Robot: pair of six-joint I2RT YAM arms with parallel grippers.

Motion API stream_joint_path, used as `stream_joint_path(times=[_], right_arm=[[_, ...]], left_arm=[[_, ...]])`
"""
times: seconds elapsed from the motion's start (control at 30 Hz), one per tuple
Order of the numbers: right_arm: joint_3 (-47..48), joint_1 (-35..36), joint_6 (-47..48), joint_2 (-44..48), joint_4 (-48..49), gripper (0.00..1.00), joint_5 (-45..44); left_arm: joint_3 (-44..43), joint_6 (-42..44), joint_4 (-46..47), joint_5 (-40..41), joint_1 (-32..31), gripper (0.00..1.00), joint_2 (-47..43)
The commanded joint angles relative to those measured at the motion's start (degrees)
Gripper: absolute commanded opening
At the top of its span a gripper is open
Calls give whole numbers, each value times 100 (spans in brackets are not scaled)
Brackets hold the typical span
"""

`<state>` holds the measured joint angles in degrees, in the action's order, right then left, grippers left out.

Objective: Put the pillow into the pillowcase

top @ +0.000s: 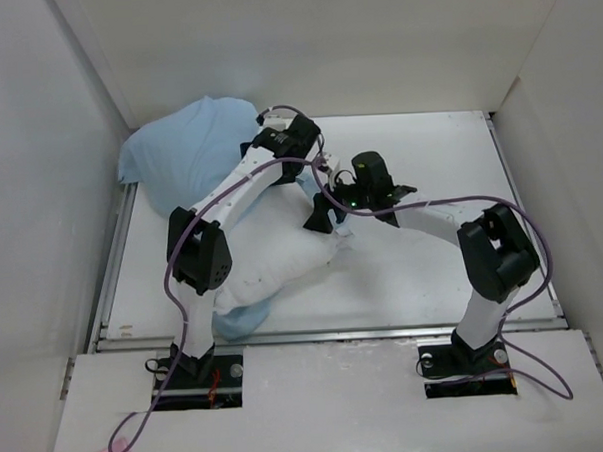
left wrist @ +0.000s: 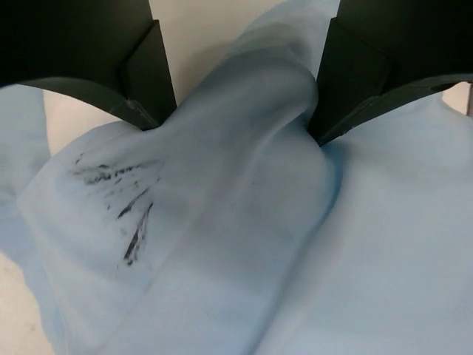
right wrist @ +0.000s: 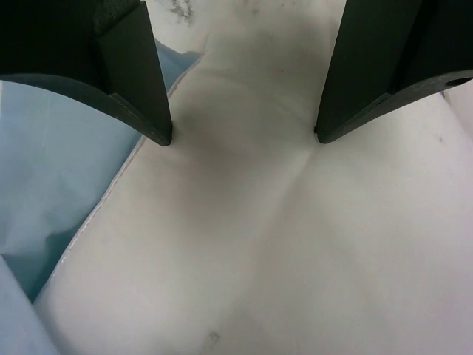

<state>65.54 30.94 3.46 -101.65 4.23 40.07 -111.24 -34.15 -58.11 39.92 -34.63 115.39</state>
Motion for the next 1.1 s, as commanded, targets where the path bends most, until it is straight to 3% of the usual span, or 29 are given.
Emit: stream_joint_path(times=[0.0,0.1,0.17,0.2,0.23,0.47,0.5,0.53,0.57,0.6,0.8,0.9,1.07], right_arm=[[-242,193,111,355,-55,85,-77],[-401,193,-179,514,244,89,-167],[-454,193,-511,514,489,92,-79],[-454,193,-635,514,569,93,8],[-402,193,-828,418,675,96,79],[194,693,-1990,-170,1580,99,150],[344,746,-1990,-424,1581,96,150],[494,799,-2077,-574,1642,52,150],[652,852,-2174,-715,1642,21,63],[871,852,-2288,-829,1747,0,-147],[356,370,-3860,-340,3828,0,-1806],[-102,369,-3941,337,4393,0,-2660],[-1111,369,-4231,1269,5490,0,-5032]], left_arm=[[-670,-100,-209,902,62,65,246],[-916,-84,-210,1254,62,49,352],[-969,13,70,1342,62,33,352],[-970,179,219,1343,62,6,300],[-970,416,447,1343,1,0,300],[-970,1121,1169,1290,-430,0,-157],[-970,1287,1231,1194,-430,0,-227],[-970,1340,1232,1072,-509,0,-306],[-970,1419,1327,940,-596,0,-490],[-909,1498,1450,799,-650,0,-596],[-215,1631,1566,0,-1071,0,-1649],[172,1692,1636,-756,-1273,0,-2185],[796,1430,1628,-1521,-1686,0,-2837]])
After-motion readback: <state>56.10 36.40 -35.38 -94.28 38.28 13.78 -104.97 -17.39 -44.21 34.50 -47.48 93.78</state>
